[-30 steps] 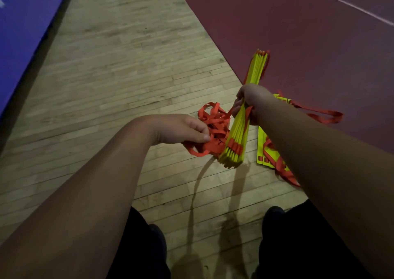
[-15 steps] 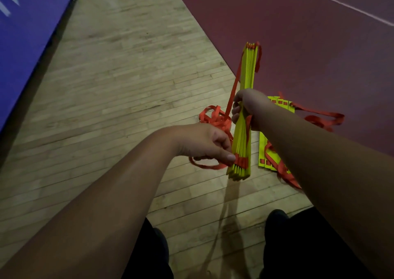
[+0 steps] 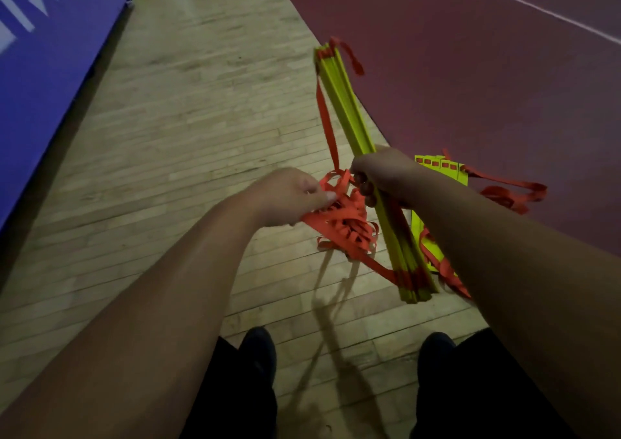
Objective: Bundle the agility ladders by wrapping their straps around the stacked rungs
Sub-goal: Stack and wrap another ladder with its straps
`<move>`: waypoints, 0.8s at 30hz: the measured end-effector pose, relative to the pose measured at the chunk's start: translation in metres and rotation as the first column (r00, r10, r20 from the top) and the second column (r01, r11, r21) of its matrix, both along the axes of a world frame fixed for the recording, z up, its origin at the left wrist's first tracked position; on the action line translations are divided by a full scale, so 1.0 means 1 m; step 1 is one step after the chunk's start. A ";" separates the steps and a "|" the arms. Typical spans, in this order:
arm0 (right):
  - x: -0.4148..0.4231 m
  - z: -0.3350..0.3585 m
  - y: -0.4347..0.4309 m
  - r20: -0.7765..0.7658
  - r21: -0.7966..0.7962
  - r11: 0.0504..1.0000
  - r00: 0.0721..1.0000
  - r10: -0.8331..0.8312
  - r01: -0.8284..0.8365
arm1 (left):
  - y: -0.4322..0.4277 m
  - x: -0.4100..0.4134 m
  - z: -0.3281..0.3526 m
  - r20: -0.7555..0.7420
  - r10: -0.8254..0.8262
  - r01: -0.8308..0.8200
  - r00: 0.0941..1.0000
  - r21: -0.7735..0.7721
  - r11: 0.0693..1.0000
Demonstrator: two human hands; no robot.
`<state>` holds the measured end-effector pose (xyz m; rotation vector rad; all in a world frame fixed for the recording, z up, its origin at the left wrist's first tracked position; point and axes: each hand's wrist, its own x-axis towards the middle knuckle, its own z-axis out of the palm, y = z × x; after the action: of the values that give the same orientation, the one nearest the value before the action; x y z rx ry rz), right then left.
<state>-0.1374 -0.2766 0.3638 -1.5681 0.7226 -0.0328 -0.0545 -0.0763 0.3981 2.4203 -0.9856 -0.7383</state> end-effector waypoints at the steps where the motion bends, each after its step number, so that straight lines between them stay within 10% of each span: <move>1: 0.003 -0.002 0.003 0.002 -0.082 0.995 0.998 0.056 -0.056 | 0.003 0.013 -0.003 0.033 0.089 -0.087 0.995 -0.058 0.995; 6: 0.011 -0.005 0.018 -0.111 -0.369 0.853 0.929 0.353 -0.368 | 0.010 0.057 -0.009 -0.316 0.432 -0.528 0.845 -0.361 0.769; 13: 0.026 -0.005 0.041 -0.118 -0.209 0.867 0.892 0.437 -0.452 | 0.008 0.065 -0.010 -0.651 0.263 -0.660 0.712 -0.492 0.568; 20: 0.022 -0.001 0.037 -0.027 -0.090 0.879 0.884 0.467 -0.468 | 0.001 0.053 0.008 -0.395 0.345 -0.508 0.851 -0.457 0.730; 24: 0.014 0.000 0.025 -0.030 0.013 0.893 0.893 0.450 -0.449 | 0.004 0.060 0.009 -0.137 0.637 -0.620 0.758 -0.453 0.641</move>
<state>-0.1232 -0.2515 0.3633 -1.7007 0.3667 0.3385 0.0054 -0.0721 0.4069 2.1023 -0.2119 -0.1589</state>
